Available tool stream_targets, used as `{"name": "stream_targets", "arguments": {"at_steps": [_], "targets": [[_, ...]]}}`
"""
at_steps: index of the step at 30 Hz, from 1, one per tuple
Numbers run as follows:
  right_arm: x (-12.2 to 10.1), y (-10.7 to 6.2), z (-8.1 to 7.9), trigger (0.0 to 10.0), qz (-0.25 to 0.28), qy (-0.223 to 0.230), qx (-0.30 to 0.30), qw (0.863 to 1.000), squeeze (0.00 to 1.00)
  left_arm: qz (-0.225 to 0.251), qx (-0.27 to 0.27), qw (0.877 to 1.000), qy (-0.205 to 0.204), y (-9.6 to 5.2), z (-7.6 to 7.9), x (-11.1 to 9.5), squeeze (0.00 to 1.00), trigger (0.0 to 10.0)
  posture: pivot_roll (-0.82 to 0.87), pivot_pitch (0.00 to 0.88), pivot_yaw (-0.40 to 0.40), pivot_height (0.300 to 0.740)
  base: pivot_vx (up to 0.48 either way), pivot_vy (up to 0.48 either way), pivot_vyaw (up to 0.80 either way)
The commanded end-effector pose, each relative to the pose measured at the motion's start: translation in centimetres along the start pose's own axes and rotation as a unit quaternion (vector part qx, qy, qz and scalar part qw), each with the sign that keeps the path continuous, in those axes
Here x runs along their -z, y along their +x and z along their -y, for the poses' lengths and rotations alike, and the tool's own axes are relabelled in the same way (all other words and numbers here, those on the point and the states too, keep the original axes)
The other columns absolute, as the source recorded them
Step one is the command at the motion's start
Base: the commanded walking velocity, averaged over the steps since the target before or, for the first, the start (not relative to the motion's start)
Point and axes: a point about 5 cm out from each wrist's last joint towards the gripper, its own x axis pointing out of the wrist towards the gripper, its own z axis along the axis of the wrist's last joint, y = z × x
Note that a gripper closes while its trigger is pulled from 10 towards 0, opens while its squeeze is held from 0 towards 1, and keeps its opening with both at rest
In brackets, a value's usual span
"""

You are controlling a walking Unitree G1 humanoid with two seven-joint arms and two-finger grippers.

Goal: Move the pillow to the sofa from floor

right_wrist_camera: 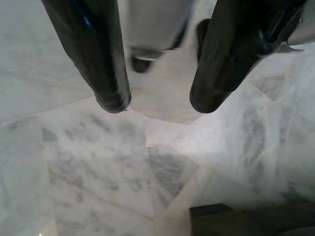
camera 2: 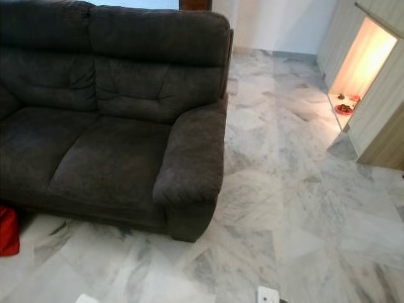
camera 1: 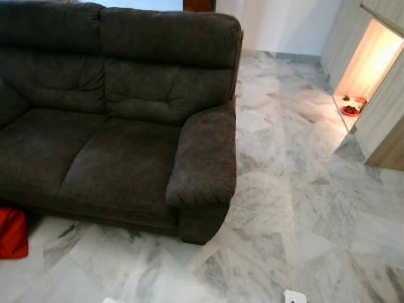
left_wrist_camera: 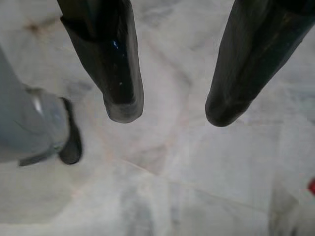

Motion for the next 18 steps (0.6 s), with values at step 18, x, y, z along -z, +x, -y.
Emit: {"name": "stream_targets", "arguments": {"at_steps": [18], "targets": [[0.38, -0.18, 0.55, 10.0, 0.003, 0.016, 0.004, 1.000, 0.00, -0.019, 0.004, 1.000, -0.001, -0.22, -0.40, 1.08, 0.00, 10.0, 0.11, 0.099, 0.010, 0.740, 0.000, 0.480, 0.00]]}}
